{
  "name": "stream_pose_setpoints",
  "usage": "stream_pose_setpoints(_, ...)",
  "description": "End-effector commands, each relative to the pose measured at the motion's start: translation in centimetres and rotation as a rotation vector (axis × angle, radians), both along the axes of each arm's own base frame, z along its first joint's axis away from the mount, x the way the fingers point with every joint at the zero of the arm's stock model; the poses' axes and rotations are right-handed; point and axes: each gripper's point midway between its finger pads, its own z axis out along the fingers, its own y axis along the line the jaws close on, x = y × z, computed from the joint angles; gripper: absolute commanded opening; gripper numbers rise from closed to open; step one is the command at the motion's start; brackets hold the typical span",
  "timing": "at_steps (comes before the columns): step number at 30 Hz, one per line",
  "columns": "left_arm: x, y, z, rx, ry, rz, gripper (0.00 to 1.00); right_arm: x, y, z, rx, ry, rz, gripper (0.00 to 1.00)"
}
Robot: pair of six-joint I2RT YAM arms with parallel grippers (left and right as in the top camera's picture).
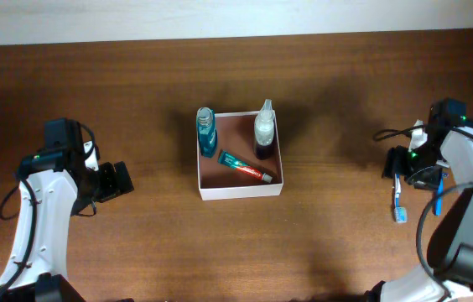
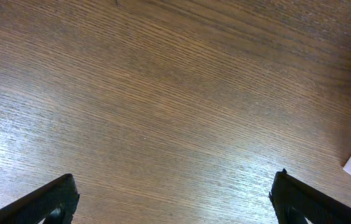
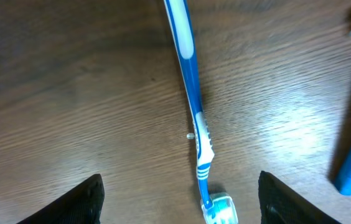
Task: Pack container
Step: 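Grasp the blue-white toothbrush with the right gripper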
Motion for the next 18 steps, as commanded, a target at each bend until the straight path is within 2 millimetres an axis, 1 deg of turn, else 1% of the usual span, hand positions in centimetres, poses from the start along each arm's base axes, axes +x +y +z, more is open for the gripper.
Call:
stream_pose_setpoints(1,0.4,0.0,0.3,-0.006,-0.011,-0.014,0.99,-0.5,0.4,-2.0,0.042,0.05,-0.021,0.72)
stream_pose_setpoints(3,0.4,0.0,0.3,-0.006,-0.011,-0.014,0.99,-0.8,0.5,-2.9,0.053,0.079,-0.025,0.72)
stream_pose_setpoints(6,0.4,0.0,0.3,-0.006,-0.011,-0.014,0.99,-1.0,0.5,-3.7,0.058,0.104,-0.026,0.72)
stream_pose_setpoints(10,0.4,0.0,0.3,-0.006,-0.011,-0.014,0.99,-1.2,0.5,-4.2,0.059,0.115,-0.026,0.71)
stream_pose_setpoints(15,0.4,0.0,0.3,-0.006,-0.011,-0.014,0.99,-1.4,0.7,-4.6,0.063,0.125,-0.026,0.64)
stream_pose_setpoints(16,0.4,0.0,0.3,-0.006,-0.009,-0.014,0.99,-1.5,0.7,-4.6,0.064,0.125,-0.026,0.62)
stream_pose_setpoints(18,0.3,0.0,0.3,-0.007,-0.007,-0.014,0.99,-1.6,0.7,-4.7,0.064,0.127,-0.026,0.54)
